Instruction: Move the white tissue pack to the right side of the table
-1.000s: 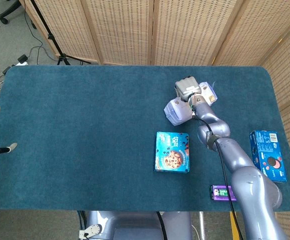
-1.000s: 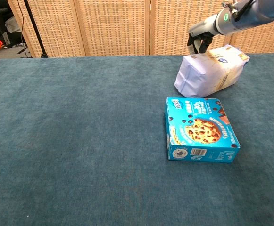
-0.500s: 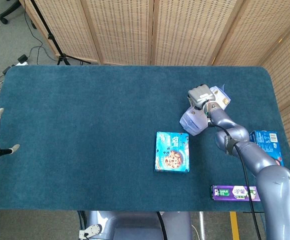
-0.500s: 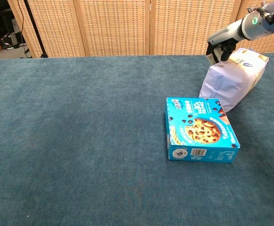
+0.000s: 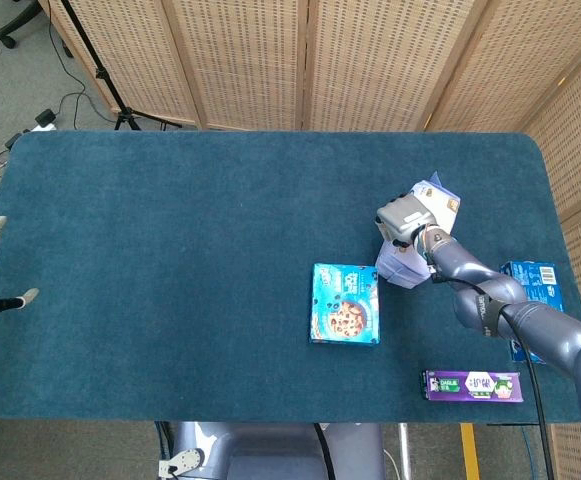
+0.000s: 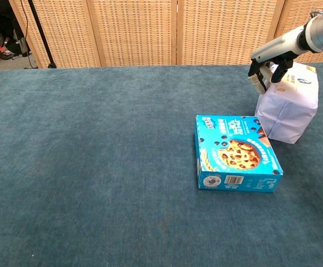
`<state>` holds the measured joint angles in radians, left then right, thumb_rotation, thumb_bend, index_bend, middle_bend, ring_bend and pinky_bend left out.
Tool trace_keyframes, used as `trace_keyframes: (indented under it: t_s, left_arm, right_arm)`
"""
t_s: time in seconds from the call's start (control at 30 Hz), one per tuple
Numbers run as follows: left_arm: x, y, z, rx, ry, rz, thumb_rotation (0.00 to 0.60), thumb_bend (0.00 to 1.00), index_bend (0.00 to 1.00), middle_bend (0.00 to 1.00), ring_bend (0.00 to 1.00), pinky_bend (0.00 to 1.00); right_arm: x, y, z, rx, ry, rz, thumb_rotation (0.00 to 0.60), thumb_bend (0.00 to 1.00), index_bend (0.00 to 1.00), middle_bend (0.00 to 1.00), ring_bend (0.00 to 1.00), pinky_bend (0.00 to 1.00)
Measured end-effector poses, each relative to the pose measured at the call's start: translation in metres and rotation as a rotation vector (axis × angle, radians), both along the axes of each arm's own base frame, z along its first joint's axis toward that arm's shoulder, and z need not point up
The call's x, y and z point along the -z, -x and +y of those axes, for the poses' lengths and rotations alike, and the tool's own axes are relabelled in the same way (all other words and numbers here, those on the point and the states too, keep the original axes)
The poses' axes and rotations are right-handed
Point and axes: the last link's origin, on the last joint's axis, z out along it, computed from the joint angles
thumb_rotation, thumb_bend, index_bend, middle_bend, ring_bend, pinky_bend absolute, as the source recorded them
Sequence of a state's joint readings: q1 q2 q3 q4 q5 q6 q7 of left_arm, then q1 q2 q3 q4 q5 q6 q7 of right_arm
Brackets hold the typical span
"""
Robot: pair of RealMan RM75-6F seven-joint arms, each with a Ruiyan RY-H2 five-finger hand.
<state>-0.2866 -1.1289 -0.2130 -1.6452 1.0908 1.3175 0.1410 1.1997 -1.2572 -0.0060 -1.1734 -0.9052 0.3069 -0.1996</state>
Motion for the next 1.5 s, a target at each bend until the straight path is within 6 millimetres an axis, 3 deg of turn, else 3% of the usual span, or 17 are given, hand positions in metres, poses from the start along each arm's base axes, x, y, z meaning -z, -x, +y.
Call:
trace_keyframes:
  t_s: [0.63, 0.77, 0.9, 1.0, 1.2, 1.5]
  left_arm:
    - [-0.001, -0.001, -0.002, 0.008, -0.003, -0.004, 0.6, 0.0, 0.0, 0.0, 0.0, 0.0]
    - [-0.001, 0.0, -0.002, 0.005, -0.005, -0.005, 0.6, 0.0, 0.0, 0.0, 0.0, 0.0]
    - [-0.001, 0.0, -0.002, 0.004, -0.006, -0.005, 0.6, 0.0, 0.0, 0.0, 0.0, 0.0]
    - [-0.001, 0.0, -0.002, 0.004, -0.005, -0.003, 0.6, 0.0, 0.0, 0.0, 0.0, 0.0]
    - [0.001, 0.0, -0.001, 0.0, 0.003, 0.0, 0.6, 0.0, 0.0, 0.0, 0.0, 0.0]
    - [0.002, 0.002, 0.002, -0.012, 0.006, 0.002, 0.6, 0.0, 0.0, 0.0, 0.0, 0.0]
  right_arm:
    - [-0.017, 0.002, 0.036, -0.065, -0.035, 0.039, 0.6, 1.0, 0.5, 0.41, 0.25, 0.21]
    - [-0.025, -0.013, 0.033, -0.093, 0.032, -0.078, 0.6, 1.0, 0.42, 0.29, 0.2, 0.21]
    - [-0.043, -0.028, 0.015, -0.098, 0.144, -0.25, 0.6, 1.0, 0.2, 0.08, 0.03, 0.18]
    - [-0.06, -0.028, -0.007, -0.07, 0.235, -0.33, 0.6, 1.0, 0.16, 0.05, 0.0, 0.16]
    - [-0.08, -0.015, -0.045, 0.017, 0.362, -0.371, 0.6, 1.0, 0.18, 0.1, 0.0, 0.16]
    - [-0.072, 0.008, -0.081, 0.226, 0.433, -0.415, 0.6, 1.0, 0.32, 0.25, 0.1, 0.16]
